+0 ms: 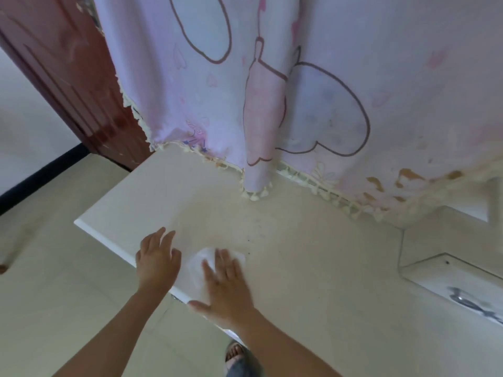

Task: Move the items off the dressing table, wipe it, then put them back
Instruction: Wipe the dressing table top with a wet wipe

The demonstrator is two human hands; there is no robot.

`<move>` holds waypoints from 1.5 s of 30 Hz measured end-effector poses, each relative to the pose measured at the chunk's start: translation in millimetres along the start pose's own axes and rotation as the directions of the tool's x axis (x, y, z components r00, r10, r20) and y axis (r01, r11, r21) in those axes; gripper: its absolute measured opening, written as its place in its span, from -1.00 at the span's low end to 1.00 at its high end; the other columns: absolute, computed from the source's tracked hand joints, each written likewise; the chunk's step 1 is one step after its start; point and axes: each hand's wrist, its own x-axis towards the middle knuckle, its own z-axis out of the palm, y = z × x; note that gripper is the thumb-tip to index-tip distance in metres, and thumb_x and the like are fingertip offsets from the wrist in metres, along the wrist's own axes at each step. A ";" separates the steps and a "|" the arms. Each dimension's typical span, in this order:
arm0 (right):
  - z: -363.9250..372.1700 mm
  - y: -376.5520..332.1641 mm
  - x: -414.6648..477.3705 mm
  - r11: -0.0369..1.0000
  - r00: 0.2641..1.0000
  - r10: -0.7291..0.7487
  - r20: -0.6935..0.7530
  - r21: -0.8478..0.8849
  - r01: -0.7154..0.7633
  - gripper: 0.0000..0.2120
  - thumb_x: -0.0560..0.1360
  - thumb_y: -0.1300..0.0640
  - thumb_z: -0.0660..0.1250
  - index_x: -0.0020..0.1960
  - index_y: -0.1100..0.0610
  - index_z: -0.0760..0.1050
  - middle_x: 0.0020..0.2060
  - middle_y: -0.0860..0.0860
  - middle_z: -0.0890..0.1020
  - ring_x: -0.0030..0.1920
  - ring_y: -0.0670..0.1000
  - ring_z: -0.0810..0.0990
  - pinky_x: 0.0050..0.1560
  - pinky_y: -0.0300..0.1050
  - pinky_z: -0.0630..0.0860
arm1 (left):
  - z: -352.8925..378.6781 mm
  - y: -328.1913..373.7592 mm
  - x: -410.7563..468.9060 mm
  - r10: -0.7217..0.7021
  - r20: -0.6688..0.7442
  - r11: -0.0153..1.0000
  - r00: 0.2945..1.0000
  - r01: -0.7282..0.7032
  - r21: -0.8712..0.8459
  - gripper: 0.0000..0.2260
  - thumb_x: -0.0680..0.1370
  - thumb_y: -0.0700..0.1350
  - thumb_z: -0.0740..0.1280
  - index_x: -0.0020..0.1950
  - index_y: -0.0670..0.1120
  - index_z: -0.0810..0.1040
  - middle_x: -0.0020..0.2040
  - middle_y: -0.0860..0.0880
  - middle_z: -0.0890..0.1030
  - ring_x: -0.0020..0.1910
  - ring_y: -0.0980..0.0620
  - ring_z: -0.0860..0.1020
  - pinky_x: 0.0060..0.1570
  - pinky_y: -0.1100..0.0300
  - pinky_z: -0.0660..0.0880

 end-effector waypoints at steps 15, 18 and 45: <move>38.2 253.2 -258.2 0.847 0.835 0.529 -0.151 0.138 -0.512 -0.25 0.50 -0.30 -0.05 0.49 0.09 -0.24 0.49 0.17 -0.22 0.49 0.11 -0.28 0.45 -0.03 -0.25 | 94.5 177.9 -176.5 0.359 0.146 0.932 0.922 -0.361 -0.010 -0.59 0.54 -0.15 0.20 0.40 -0.10 0.32 0.45 -0.09 0.27 0.43 -0.07 0.19 0.32 -0.01 0.23; 51.1 282.7 -326.6 0.777 0.765 0.629 -0.140 0.143 -0.613 -0.20 0.45 -0.39 -0.15 0.48 0.08 -0.29 0.49 0.18 -0.21 0.49 0.10 -0.27 0.48 0.00 -0.21 | 110.7 214.7 -208.1 0.428 0.196 0.900 0.883 -0.435 -0.004 -0.58 0.55 -0.10 0.15 0.42 -0.05 0.25 0.48 -0.04 0.21 0.44 -0.02 0.14 0.34 0.06 0.20; 57.6 -0.1 -180.8 0.892 0.922 -0.386 0.038 -0.242 0.383 -0.31 0.55 -0.13 0.07 0.49 0.17 -0.18 0.51 0.12 -0.12 0.50 0.08 -0.10 0.46 0.08 -0.07 | -16.4 -57.0 -391.3 -0.411 -0.160 0.905 0.897 0.423 0.047 -0.57 0.56 -0.10 0.15 0.43 -0.02 0.23 0.49 0.01 0.16 0.46 0.01 0.09 0.35 0.08 0.14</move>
